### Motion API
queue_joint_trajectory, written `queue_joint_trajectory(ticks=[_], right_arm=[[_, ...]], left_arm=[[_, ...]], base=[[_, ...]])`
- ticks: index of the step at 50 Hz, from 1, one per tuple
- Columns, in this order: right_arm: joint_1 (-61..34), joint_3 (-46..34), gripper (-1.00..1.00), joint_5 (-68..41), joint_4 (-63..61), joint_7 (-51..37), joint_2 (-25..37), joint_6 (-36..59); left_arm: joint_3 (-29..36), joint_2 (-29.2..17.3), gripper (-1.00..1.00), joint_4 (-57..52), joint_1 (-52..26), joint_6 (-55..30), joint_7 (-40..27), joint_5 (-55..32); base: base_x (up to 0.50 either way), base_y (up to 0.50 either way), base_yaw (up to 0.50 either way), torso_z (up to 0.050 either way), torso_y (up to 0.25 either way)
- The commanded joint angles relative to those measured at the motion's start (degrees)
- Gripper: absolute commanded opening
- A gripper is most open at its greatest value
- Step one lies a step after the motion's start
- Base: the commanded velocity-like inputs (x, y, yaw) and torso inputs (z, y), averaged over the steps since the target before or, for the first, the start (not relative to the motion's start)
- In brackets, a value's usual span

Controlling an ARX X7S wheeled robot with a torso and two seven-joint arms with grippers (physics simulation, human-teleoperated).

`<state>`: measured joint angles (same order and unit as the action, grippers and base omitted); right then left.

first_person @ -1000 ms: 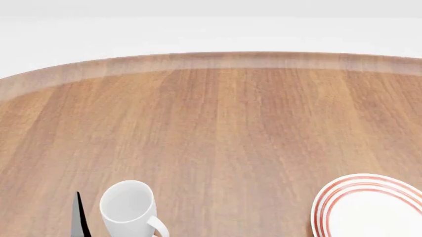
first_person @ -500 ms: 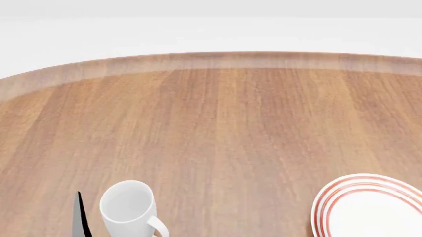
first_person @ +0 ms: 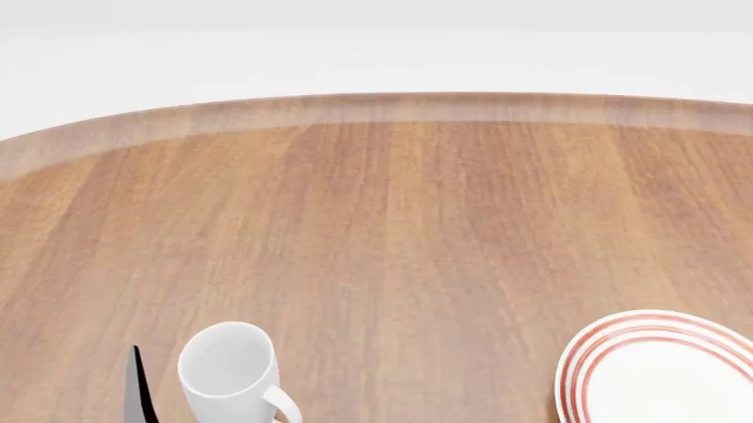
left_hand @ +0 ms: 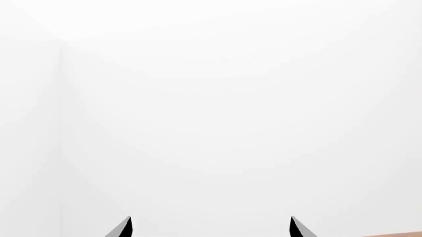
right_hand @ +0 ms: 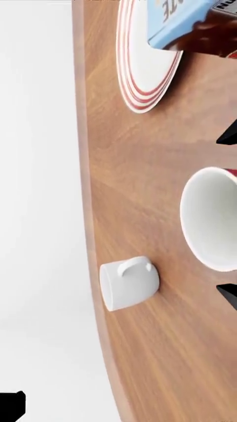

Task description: Pick up the red mug and put it on the plate

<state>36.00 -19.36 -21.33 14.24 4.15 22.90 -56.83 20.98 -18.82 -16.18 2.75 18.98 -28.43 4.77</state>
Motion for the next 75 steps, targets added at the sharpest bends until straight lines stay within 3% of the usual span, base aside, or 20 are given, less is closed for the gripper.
queue_joint_trajectory(ticks=[1,23,29,39,56,75], right_arm=[[0.78,0.51,1.00,-0.25,0.90,1.02,-0.63,-0.57],[-1.20,0.66,1.00,-1.80,6.38,4.44,-2.75,-0.73],[-5.39,1.68,1.00,-5.33,14.97,10.46,-5.34,-2.74],[-9.81,12.00,1.00,-6.90,24.96,25.06,-12.34,-2.89],[-8.66,16.66,1.00,-5.03,24.89,29.25,-14.98,-2.38],[-4.19,18.27,1.00,-3.26,17.95,27.72,-15.38,0.20]], left_arm=[[0.13,-0.27,1.00,-0.59,0.42,-0.02,-0.28,0.13],[0.36,-0.70,1.00,-0.43,0.45,0.36,-0.70,0.07],[0.48,-0.71,1.00,-0.42,0.37,0.30,-0.79,0.08],[0.66,-0.85,1.00,-0.31,0.34,0.37,-0.95,0.15],[0.82,-1.26,1.00,-1.39,1.06,0.33,-1.42,0.50],[1.09,-1.49,1.00,-1.83,1.19,0.11,-1.74,0.54]], base=[[0.00,0.00,0.00,0.000,0.000],[0.00,0.00,0.00,0.000,0.000],[0.00,0.00,0.00,0.000,0.000],[0.00,0.00,0.00,0.000,0.000],[0.00,0.00,0.00,0.000,0.000],[0.00,0.00,0.00,0.000,0.000]])
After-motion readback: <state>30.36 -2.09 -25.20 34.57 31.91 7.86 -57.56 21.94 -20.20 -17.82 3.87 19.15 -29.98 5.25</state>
